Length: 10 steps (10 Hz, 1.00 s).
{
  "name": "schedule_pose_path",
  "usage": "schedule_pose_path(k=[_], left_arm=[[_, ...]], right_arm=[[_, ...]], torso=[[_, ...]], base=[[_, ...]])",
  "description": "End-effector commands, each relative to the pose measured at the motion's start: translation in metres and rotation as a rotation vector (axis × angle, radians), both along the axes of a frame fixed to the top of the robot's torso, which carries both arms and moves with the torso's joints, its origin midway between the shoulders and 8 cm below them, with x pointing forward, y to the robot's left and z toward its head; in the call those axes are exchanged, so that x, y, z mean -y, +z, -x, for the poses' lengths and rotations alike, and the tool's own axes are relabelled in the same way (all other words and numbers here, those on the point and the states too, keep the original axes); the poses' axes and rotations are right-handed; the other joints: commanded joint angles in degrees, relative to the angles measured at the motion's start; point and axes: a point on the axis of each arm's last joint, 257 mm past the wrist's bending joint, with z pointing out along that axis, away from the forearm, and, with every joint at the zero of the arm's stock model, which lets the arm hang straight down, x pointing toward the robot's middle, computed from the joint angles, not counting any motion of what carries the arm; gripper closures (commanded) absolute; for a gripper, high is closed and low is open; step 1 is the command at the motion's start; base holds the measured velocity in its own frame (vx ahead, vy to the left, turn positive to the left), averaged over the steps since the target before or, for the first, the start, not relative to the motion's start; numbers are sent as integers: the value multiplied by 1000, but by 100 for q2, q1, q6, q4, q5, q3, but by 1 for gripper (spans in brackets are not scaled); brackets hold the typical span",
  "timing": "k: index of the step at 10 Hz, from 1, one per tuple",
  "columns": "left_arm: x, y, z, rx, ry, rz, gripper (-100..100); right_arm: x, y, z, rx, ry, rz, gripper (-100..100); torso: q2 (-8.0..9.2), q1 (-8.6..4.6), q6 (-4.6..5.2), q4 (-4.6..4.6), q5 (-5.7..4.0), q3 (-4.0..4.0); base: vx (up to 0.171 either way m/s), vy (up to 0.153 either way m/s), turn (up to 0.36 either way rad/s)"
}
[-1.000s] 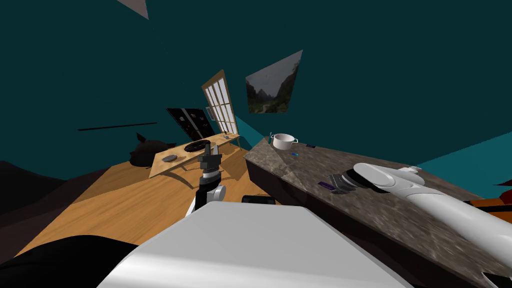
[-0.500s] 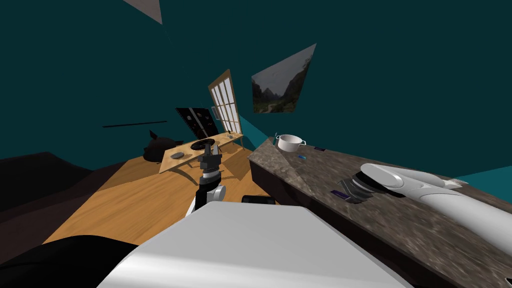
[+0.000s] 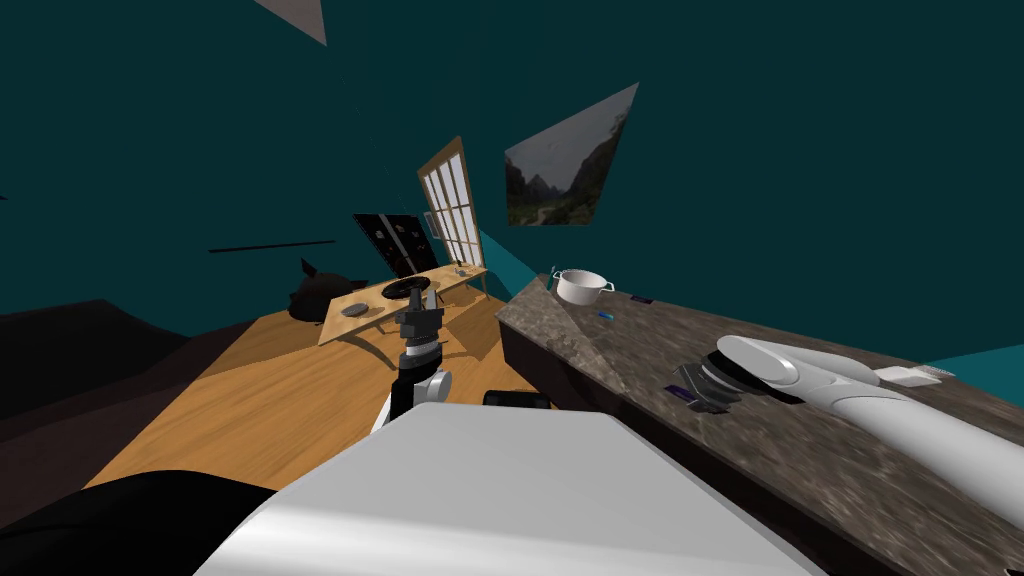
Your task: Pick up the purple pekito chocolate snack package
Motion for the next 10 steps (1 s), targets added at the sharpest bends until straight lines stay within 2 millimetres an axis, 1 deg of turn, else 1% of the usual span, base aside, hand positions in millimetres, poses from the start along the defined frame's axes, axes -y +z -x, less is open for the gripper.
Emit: schedule_pose_path(k=[1,5,6,7,8,9,10], left_arm=[[0,0,0,0,0,0,0],[0,0,0,0,0,0,0],[0,0,0,0,0,0,0],[0,0,0,0,0,0,0],[0,0,0,0,0,0,0],[0,0,0,0,0,0,0],[0,0,0,0,0,0,0]], right_arm=[[0,0,0,0,0,0,100],[0,0,0,-1,-1,0,100],[0,0,0,-1,-1,0,0],[1,13,-6,0,3,1,100],[1,19,-8,0,4,2,100],[1,15,-7,2,3,3,100],[1,16,-7,1,4,2,0]], torso=[[0,0,0,0,0,0],[2,0,-2,1,-1,1],[2,0,-3,1,-1,2],[2,0,-3,1,-1,2],[6,5,-2,4,5,5],[9,11,-2,4,5,6],[7,7,-1,3,1,5]], base=[[0,0,0],[0,0,0],[0,0,0],[-13,9,-40],[-18,17,-33],[-7,8,-3],[0,0,0]])
